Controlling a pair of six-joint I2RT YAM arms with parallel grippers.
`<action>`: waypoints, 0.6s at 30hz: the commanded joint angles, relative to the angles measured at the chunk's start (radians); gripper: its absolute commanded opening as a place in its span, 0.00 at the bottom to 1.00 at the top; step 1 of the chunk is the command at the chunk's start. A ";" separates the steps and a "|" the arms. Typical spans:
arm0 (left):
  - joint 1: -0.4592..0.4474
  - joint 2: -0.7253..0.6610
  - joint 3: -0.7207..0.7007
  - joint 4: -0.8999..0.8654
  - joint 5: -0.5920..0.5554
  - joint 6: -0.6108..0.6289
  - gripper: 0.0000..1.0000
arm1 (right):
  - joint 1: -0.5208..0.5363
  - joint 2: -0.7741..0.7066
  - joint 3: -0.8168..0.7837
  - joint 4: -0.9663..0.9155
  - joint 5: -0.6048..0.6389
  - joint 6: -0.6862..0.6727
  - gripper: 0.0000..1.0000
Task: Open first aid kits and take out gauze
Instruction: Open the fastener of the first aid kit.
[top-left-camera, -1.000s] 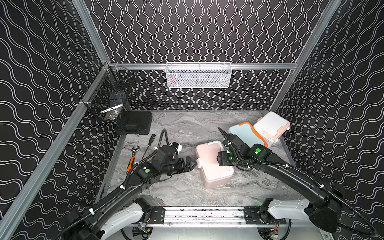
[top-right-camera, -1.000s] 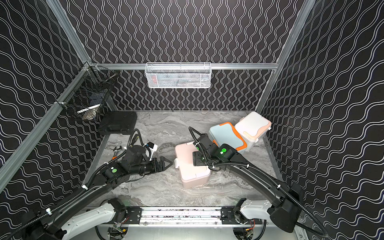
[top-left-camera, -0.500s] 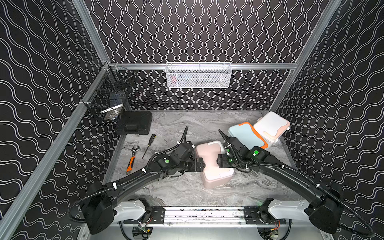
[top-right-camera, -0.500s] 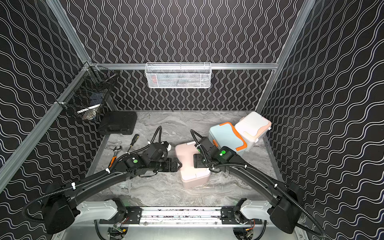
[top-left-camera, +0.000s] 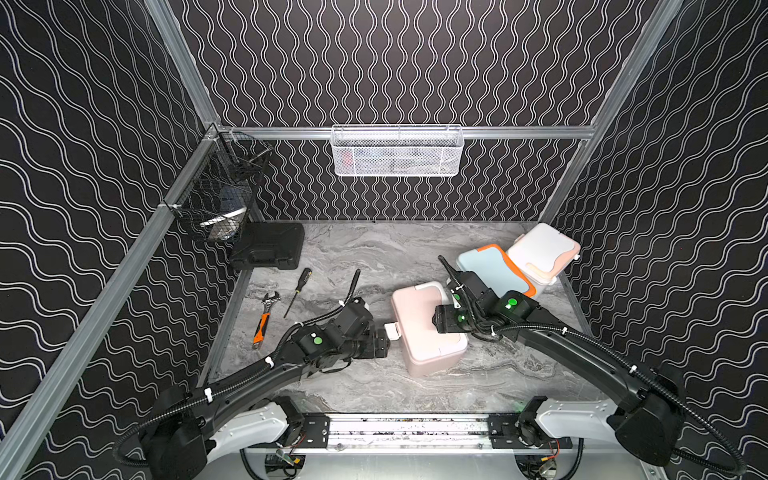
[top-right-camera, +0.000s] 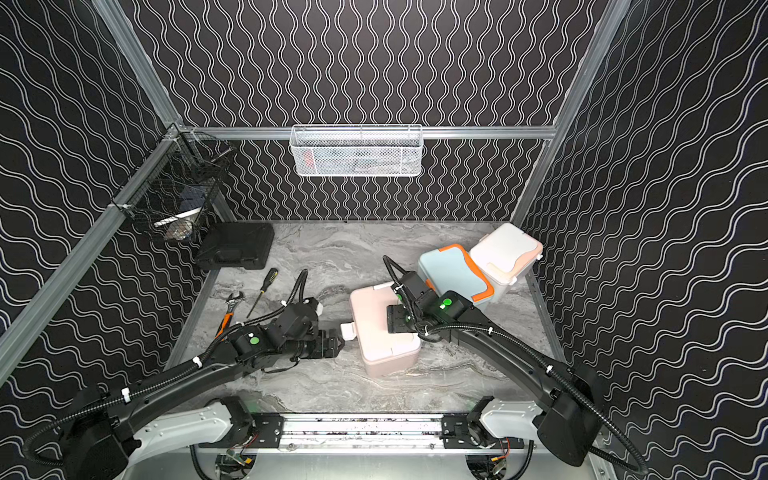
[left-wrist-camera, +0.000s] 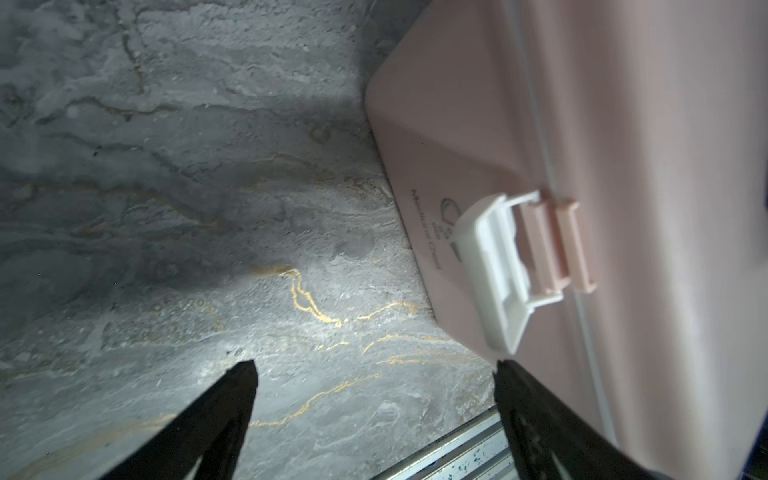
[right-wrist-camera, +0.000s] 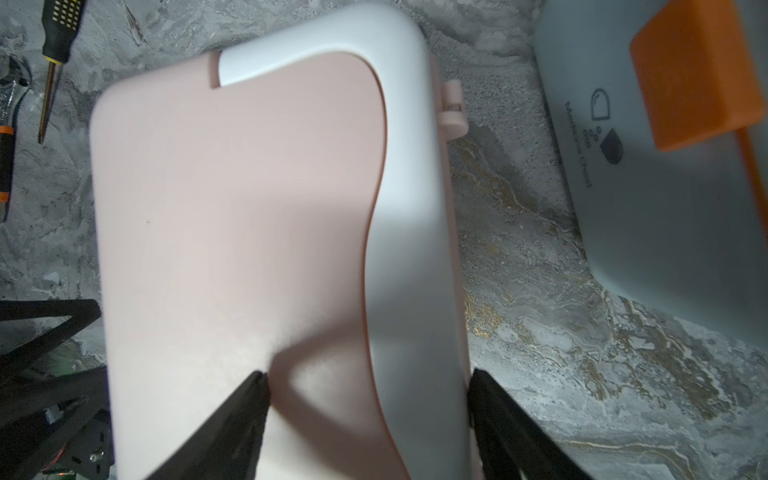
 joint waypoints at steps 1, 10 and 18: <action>0.005 -0.066 -0.016 -0.071 -0.036 -0.022 0.93 | -0.001 -0.004 0.008 -0.073 -0.013 -0.008 0.76; 0.007 -0.259 0.069 -0.200 0.018 -0.029 0.79 | -0.057 -0.026 0.040 -0.077 -0.036 -0.023 0.76; 0.007 -0.117 0.158 0.000 0.199 -0.028 0.72 | -0.161 -0.035 -0.003 -0.003 -0.192 -0.054 0.68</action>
